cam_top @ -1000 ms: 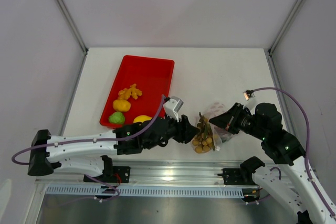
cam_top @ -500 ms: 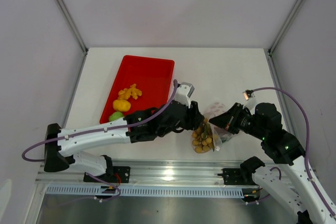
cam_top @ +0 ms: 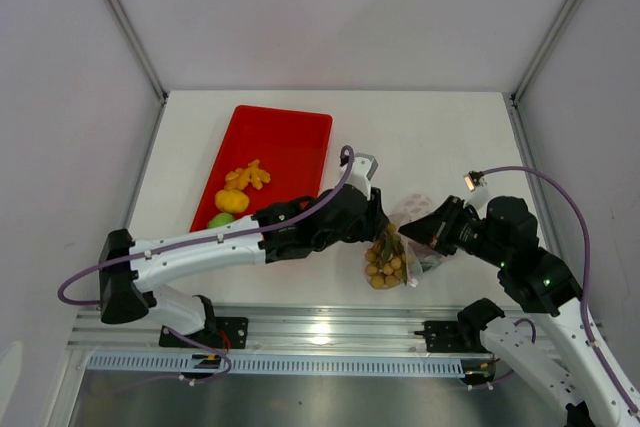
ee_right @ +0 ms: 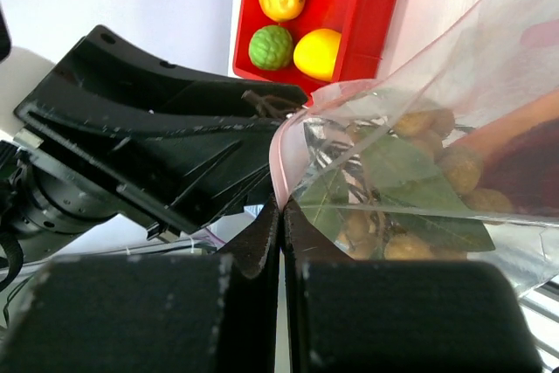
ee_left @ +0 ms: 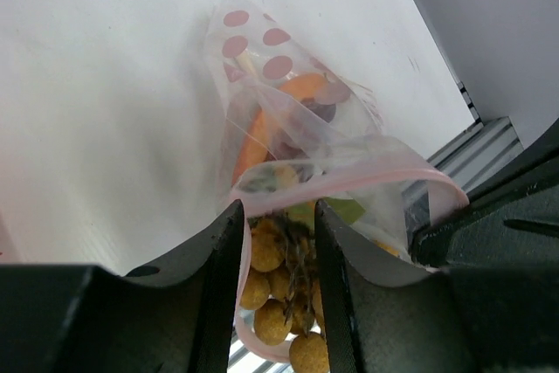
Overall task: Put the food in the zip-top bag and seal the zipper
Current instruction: Place the fake fruit in the zipper food storage bag.
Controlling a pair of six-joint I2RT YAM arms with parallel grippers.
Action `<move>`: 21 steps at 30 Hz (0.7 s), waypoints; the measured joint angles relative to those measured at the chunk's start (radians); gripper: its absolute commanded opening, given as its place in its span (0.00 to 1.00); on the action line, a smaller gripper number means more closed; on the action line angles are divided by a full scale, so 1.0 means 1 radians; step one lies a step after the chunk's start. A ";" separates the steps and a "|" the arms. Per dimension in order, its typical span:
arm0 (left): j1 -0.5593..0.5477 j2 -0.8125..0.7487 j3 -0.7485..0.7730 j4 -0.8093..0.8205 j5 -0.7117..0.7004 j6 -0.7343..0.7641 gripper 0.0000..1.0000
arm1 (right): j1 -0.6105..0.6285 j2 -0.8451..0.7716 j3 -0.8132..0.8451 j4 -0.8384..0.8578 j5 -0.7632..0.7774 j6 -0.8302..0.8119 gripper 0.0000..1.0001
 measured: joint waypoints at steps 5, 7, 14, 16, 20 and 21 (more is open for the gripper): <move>0.008 0.033 0.026 0.000 0.024 -0.006 0.40 | 0.000 -0.003 0.000 0.000 0.000 -0.002 0.00; 0.010 0.033 0.026 0.000 0.034 -0.006 0.40 | 0.000 -0.003 0.000 0.000 0.000 -0.003 0.00; 0.013 0.034 0.041 -0.003 0.050 -0.008 0.23 | 0.000 -0.003 0.000 0.000 0.000 -0.006 0.00; 0.013 0.034 0.041 -0.004 0.055 -0.012 0.15 | 0.000 -0.003 0.000 0.000 0.000 -0.006 0.00; 0.014 0.034 0.041 -0.007 0.073 -0.019 0.01 | 0.000 -0.003 0.000 0.000 0.000 -0.007 0.00; 0.015 0.034 0.041 -0.007 0.076 -0.019 0.01 | 0.000 -0.003 0.000 0.000 0.000 -0.007 0.00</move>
